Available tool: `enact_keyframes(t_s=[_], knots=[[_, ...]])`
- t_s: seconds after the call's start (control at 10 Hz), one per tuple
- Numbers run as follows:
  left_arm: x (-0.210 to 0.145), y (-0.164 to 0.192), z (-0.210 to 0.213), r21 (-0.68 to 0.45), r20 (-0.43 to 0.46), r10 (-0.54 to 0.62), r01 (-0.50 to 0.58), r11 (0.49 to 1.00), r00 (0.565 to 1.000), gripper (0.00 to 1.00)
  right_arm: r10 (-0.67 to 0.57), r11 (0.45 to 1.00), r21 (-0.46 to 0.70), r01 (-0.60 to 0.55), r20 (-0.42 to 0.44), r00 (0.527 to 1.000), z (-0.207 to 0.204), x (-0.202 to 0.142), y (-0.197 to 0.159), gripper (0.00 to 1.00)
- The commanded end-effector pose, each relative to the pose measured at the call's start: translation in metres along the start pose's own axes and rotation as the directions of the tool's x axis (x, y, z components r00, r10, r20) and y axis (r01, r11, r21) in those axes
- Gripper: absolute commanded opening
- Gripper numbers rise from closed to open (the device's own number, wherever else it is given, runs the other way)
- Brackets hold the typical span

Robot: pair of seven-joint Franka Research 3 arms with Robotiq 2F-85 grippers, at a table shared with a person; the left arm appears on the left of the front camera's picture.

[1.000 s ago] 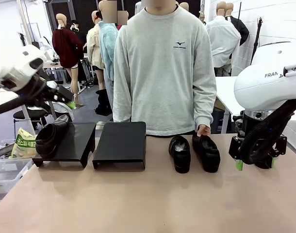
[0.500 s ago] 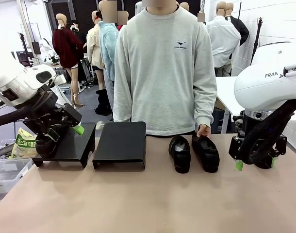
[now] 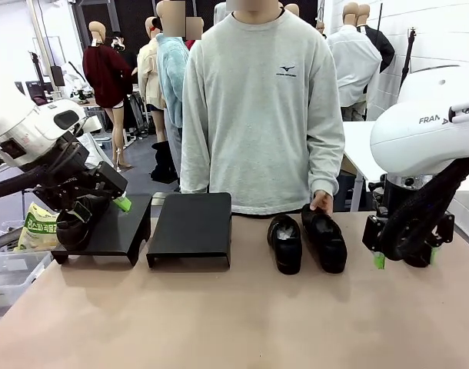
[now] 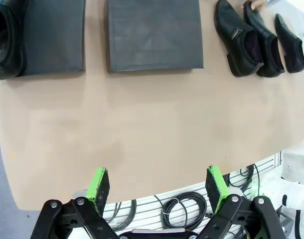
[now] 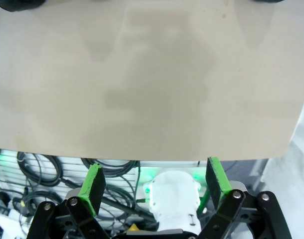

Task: Organize the shoes by placing them on the stand.
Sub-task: Pick up one Shoe and place it in the middle of the table.

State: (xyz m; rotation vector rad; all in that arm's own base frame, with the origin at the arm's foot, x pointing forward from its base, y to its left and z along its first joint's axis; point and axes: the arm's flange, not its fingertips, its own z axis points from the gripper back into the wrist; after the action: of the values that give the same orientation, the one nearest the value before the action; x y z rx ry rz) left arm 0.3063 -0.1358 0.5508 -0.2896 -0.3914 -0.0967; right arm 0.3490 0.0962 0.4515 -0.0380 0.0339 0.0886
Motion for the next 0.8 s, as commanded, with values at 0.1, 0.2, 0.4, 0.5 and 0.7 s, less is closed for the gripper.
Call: enact_keyframes(t_s=[0.1, 0.2, 0.4, 0.5, 0.7], knots=[[0.0, -0.001, -0.002, -0.013, -0.008, -0.003, 0.002, 1.0, 1.0, 1.0, -0.083, 0.989, -0.117, 0.089, 0.051, 0.995, 0.041, 0.05, 0.019, 1.0], [0.0, -0.001, -0.002, -0.013, -0.008, -0.003, 0.002, 1.0, 1.0, 1.0, -0.086, 0.988, -0.123, 0.092, 0.048, 0.995, 0.048, 0.078, 0.009, 1.0], [0.0, -0.001, -0.002, -0.013, -0.008, -0.003, 0.002, 1.0, 1.0, 1.0, -0.058, 0.995, -0.079, 0.057, -0.013, 0.998, 0.049, 0.125, -0.026, 1.0], [0.0, -0.001, -0.002, -0.013, -0.008, -0.003, 0.002, 1.0, 1.0, 1.0, 0.031, 0.998, -0.051, -0.033, -0.045, 0.999, 0.038, 0.152, -0.049, 1.0], [0.0, -0.001, -0.002, -0.013, -0.008, -0.003, 0.002, 1.0, 1.0, 1.0, 0.093, 0.995, 0.037, -0.09, -0.076, 0.993, 0.01, 0.182, -0.08, 1.0]])
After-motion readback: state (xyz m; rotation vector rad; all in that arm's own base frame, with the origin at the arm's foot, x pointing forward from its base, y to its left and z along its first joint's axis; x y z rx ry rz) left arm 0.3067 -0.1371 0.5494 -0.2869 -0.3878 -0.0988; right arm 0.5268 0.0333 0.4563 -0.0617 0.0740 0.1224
